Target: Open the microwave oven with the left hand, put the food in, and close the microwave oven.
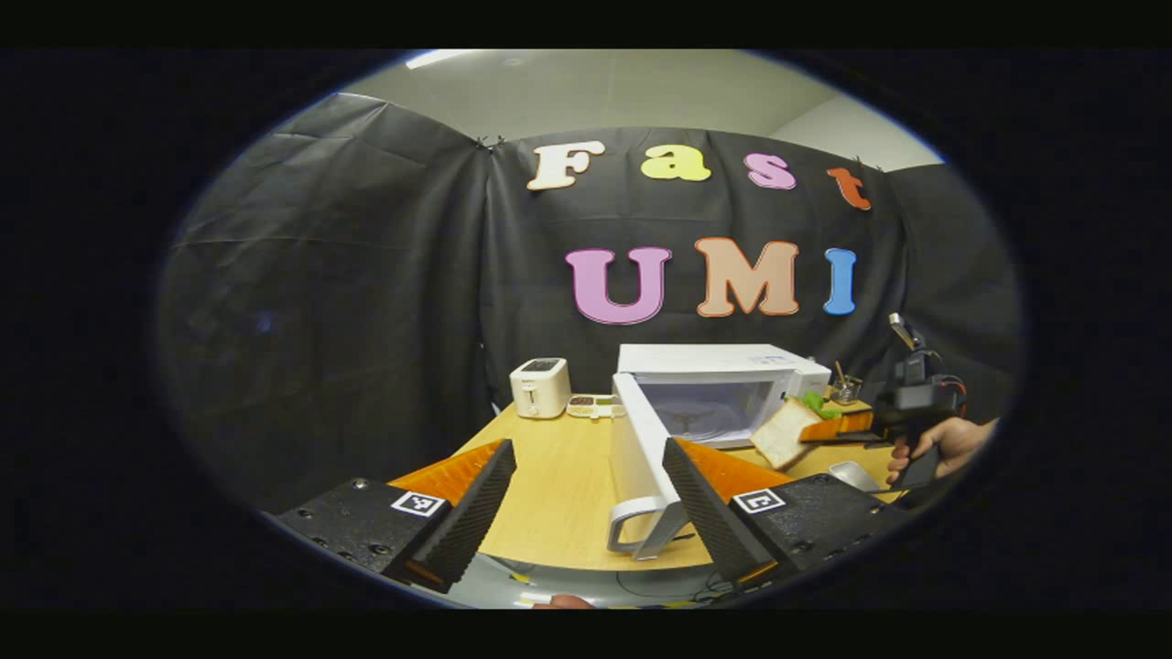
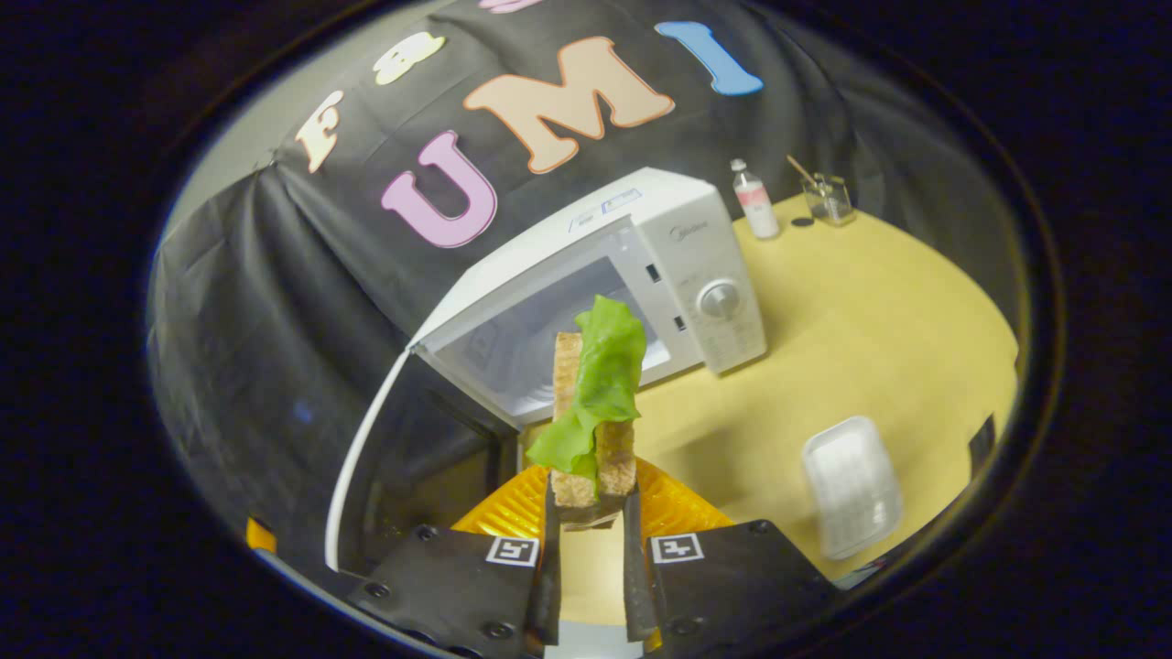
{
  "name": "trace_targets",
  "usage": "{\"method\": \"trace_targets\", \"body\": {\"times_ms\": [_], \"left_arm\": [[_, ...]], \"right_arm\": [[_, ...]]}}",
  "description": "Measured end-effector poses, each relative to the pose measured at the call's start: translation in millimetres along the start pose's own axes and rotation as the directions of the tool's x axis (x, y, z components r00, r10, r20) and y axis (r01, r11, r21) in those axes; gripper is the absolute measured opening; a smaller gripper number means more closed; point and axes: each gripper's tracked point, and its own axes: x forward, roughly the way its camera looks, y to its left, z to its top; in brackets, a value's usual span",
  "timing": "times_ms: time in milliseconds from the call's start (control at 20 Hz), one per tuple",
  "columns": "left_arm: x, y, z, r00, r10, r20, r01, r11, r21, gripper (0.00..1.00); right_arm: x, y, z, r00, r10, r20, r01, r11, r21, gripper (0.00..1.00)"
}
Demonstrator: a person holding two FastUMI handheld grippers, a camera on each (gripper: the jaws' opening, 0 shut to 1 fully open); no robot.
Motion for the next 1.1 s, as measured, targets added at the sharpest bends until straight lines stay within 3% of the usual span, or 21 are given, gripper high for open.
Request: {"method": "trace_targets", "body": {"times_ms": [250,400,550,850,1100], "left_arm": [[-11,21,-12,0.998,0.042,-0.041,-0.040,0.998,0.041,1.00],[-15,24,-21,0.996,0.052,-0.068,-0.048,0.997,0.058,1.00],[-20,27,-28,0.995,0.057,-0.087,-0.054,0.998,0.042,1.00],[-16,36,-39,0.989,0.081,-0.126,-0.077,0.996,0.037,0.98],[-18,41,-33,0.988,0.105,-0.113,-0.101,0.994,0.046,1.00]], "right_arm": [[55,38,-1,0.999,0.047,-0.008,-0.045,0.984,0.172,0.30],[81,43,5,0.999,0.040,0.013,-0.042,0.963,0.265,0.30],[110,45,12,0.999,0.019,0.043,-0.034,0.929,0.369,0.30],[166,50,14,0.997,-0.023,0.077,-0.016,0.884,0.466,0.30],[201,42,24,0.988,-0.101,0.120,0.018,0.832,0.555,0.30]]}}
